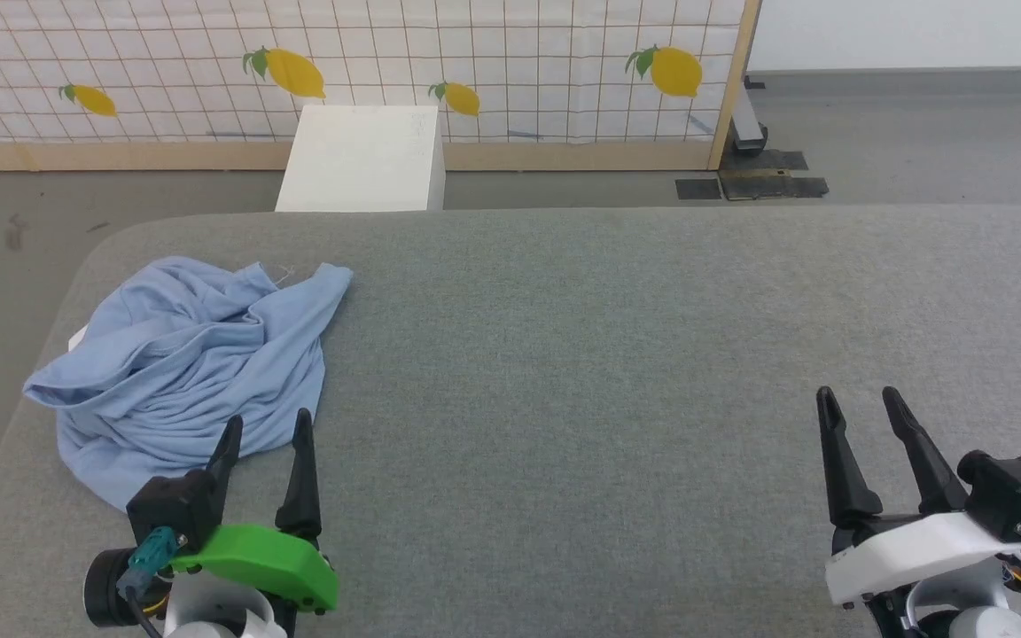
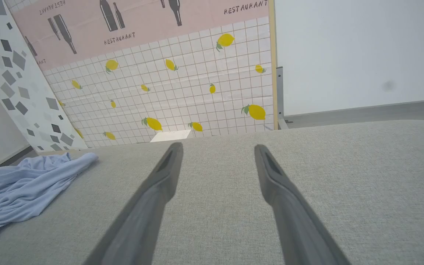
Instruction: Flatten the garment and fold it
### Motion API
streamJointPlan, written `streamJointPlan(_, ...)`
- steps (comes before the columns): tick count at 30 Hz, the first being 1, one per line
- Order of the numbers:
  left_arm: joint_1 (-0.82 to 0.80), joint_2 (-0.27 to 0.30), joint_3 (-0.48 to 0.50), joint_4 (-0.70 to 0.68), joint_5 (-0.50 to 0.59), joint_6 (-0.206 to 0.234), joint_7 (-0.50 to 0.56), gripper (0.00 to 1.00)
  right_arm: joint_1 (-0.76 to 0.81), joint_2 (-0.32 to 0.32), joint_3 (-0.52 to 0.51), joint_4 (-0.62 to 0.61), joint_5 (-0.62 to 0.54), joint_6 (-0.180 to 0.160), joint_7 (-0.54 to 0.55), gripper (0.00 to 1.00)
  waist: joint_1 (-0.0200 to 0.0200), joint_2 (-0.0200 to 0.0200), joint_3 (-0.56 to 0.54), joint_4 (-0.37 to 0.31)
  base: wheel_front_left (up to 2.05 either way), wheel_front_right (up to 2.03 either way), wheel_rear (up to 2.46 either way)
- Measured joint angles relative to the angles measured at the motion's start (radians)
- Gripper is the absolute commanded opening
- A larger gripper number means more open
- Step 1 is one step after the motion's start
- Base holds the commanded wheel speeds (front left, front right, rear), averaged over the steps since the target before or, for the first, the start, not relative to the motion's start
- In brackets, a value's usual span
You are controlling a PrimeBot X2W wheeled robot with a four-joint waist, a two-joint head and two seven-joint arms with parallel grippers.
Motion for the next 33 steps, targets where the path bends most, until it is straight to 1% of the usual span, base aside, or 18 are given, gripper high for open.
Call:
streamJointPlan(19, 0.001, 0.005, 0.005, 0.024, -0.017, -0.02, -0.043, 1.0, 0.02, 0.0, -0.007, 0.011, 0.028, 0.0, -0.044, 1.0, 0.0, 0.0, 0.002, 0.009, 0.0, 0.0, 0.0)
streamJointPlan(26, 0.001, 0.007, 0.015, 0.029, -0.021, -0.028, -0.054, 1.0, 0.02, 0.0, -0.006, 0.013, 0.024, 0.0, -0.058, 1.0, 0.0, 0.0, 0.005, 0.029, 0.0, 0.0, 0.0)
streamJointPlan(33, 0.001, 0.009, 0.036, 0.038, -0.023, -0.037, -0.071, 1.0, 0.02, 0.0, -0.001, 0.02, -0.006, 0.0, -0.072, 1.0, 0.0, 0.0, 0.014, 0.065, 0.0, 0.0, 0.0)
